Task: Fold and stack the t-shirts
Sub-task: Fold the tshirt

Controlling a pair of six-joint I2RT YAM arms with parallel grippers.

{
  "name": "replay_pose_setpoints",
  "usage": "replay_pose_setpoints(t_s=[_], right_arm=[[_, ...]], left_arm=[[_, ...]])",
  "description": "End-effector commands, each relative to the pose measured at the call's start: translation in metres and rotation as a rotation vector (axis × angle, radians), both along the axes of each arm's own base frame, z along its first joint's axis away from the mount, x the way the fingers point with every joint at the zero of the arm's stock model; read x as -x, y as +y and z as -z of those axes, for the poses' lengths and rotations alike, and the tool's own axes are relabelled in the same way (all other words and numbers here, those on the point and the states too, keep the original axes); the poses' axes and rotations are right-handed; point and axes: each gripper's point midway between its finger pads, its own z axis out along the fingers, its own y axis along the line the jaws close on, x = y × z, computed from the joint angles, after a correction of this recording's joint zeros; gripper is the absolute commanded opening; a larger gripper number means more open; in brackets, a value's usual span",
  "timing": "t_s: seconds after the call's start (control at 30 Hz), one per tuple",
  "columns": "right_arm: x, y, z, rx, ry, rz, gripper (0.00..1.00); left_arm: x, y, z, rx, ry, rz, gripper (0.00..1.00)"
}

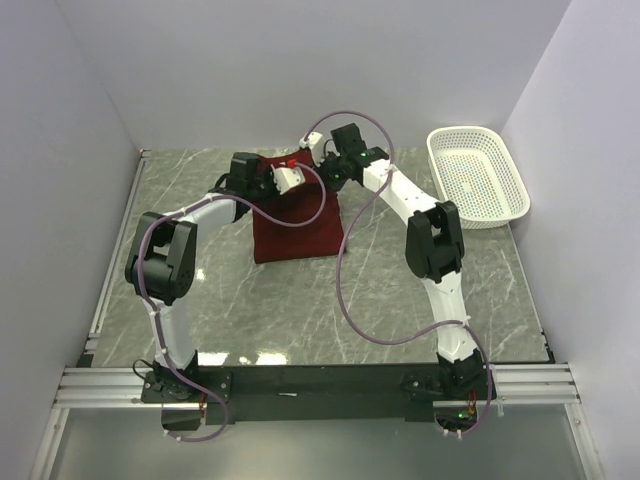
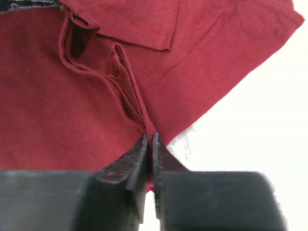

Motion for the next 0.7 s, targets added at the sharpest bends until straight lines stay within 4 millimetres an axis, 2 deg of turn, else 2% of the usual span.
replay_pose_setpoints(t_s=[0.0, 0.03, 0.07, 0.1, 0.13, 0.2, 0.23, 0.27, 0.3, 0.37, 0.43, 0.47, 0.57, 0.67], right_arm=[[-0.023, 0.002, -0.013, -0.025, -0.068, 0.051, 0.15], [-0.028, 0.001, -0.016, -0.028, -0.082, 0.075, 0.26], [-0.032, -0.001, -0.015, -0.029, -0.09, 0.106, 0.31], [-0.044, -0.008, -0.017, -0.029, -0.112, 0.205, 0.4], [-0.048, -0.01, -0.019, -0.032, -0.12, 0.245, 0.48], [-0.054, -0.013, -0.02, -0.033, -0.123, 0.296, 0.52], [-0.056, -0.013, -0.024, -0.041, -0.13, 0.302, 0.59], [-0.056, -0.013, -0.026, -0.044, -0.131, 0.308, 0.6], [-0.057, -0.014, -0.029, -0.05, -0.135, 0.318, 0.61], [-0.054, -0.013, -0.036, -0.064, -0.138, 0.314, 0.61], [-0.049, -0.013, -0.035, -0.076, -0.121, 0.298, 0.61], [-0.046, -0.013, -0.043, -0.089, -0.122, 0.281, 0.61], [-0.029, -0.01, -0.047, -0.114, -0.072, 0.188, 0.61], [-0.018, -0.012, -0.046, -0.136, -0.016, 0.155, 0.6]], left_arm=[[-0.021, -0.002, -0.029, 0.048, -0.083, -0.039, 0.01], [-0.024, 0.001, -0.031, 0.046, -0.093, -0.067, 0.04], [-0.03, 0.003, -0.037, 0.059, -0.12, -0.091, 0.11], [-0.034, 0.009, -0.039, 0.072, -0.125, -0.146, 0.3], [-0.036, 0.012, -0.044, 0.081, -0.143, -0.171, 0.39], [-0.041, 0.016, -0.058, 0.108, -0.182, -0.216, 0.46], [-0.042, 0.021, -0.061, 0.107, -0.194, -0.245, 0.5], [-0.043, 0.023, -0.068, 0.112, -0.212, -0.257, 0.55], [-0.043, 0.023, -0.073, 0.128, -0.222, -0.268, 0.74], [-0.041, 0.026, -0.084, 0.135, -0.242, -0.278, 0.78], [-0.038, 0.028, -0.092, 0.149, -0.252, -0.289, 0.79], [-0.036, 0.031, -0.102, 0.161, -0.266, -0.312, 0.79], [-0.029, 0.035, -0.114, 0.222, -0.236, -0.359, 0.79], [-0.017, 0.036, -0.114, 0.313, -0.15, -0.413, 0.8]])
